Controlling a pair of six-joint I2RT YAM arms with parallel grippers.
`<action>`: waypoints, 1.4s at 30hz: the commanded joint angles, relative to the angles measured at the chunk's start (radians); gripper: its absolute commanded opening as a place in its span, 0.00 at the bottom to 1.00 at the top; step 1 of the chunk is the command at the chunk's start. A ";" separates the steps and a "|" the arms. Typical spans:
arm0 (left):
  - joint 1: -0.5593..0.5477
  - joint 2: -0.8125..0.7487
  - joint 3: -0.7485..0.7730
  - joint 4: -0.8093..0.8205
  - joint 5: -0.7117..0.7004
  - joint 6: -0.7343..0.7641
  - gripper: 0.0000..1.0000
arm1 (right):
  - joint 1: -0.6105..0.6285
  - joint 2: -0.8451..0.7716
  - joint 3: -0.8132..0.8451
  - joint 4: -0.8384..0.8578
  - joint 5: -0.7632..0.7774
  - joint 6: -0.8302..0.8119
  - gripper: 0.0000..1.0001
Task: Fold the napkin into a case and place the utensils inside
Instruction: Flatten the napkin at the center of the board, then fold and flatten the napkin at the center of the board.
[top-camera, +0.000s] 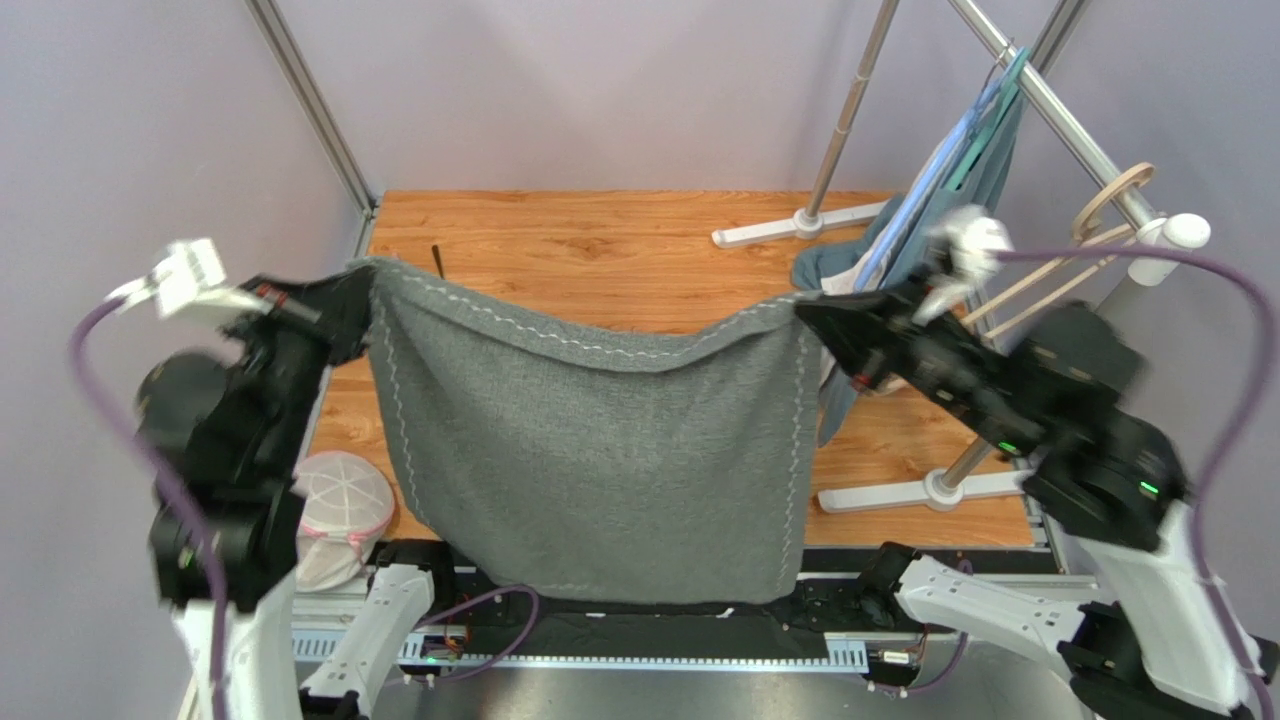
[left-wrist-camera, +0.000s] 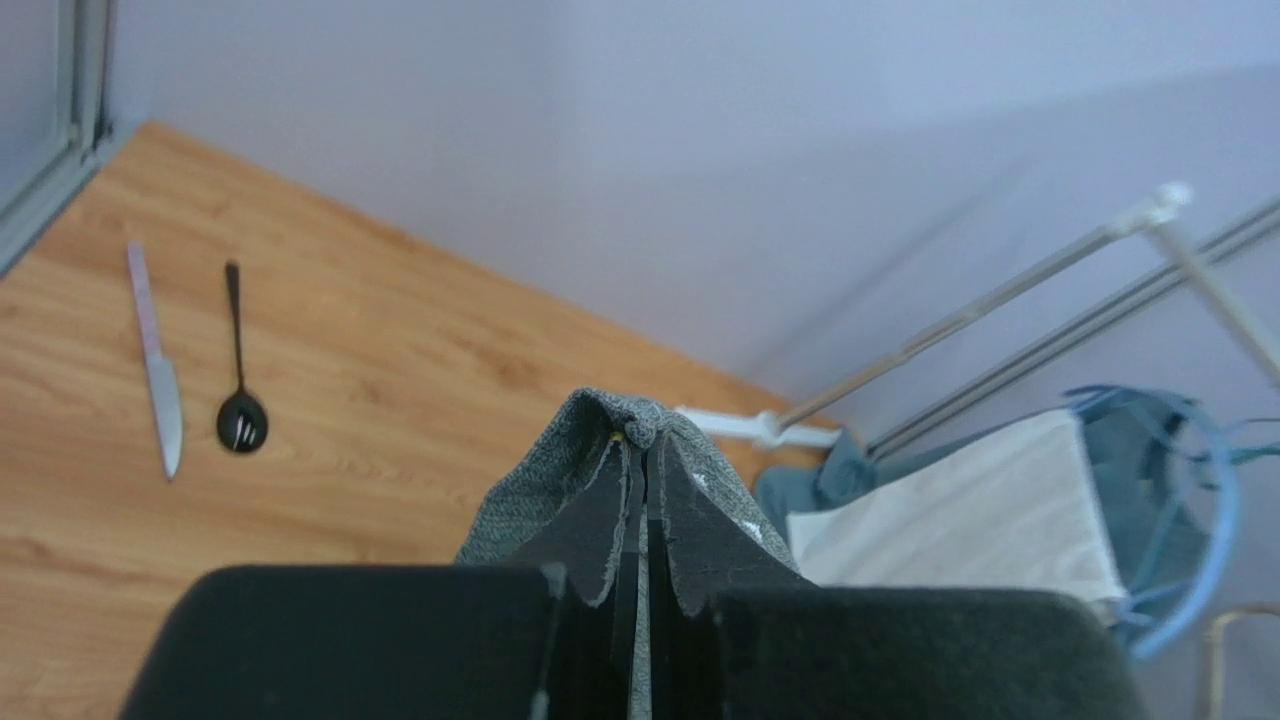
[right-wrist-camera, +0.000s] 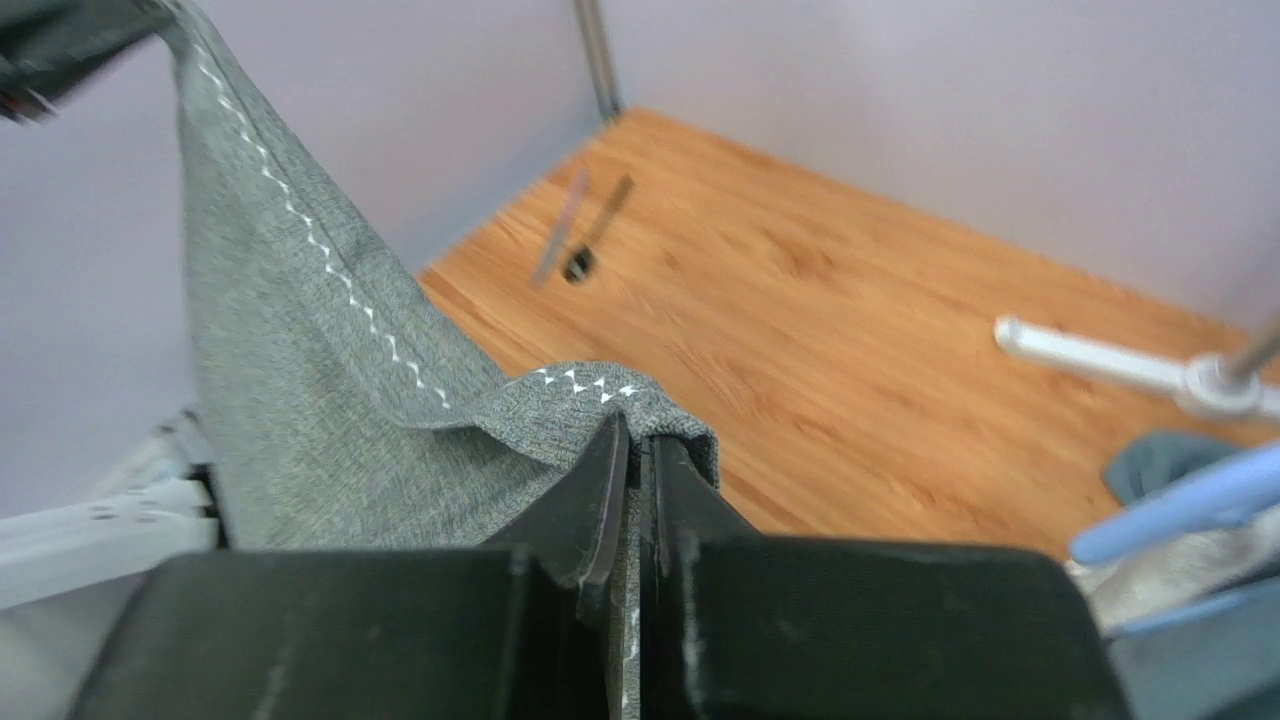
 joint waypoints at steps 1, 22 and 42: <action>-0.002 0.181 -0.125 0.136 0.012 0.039 0.00 | -0.173 0.173 -0.115 0.063 0.082 0.013 0.00; 0.024 0.891 -0.033 0.231 0.181 0.103 0.00 | -0.376 0.583 -0.116 0.057 0.008 0.041 0.00; 0.071 0.723 -0.251 -0.197 -0.051 0.266 0.00 | -0.083 0.251 -0.597 -0.030 -0.156 0.271 0.00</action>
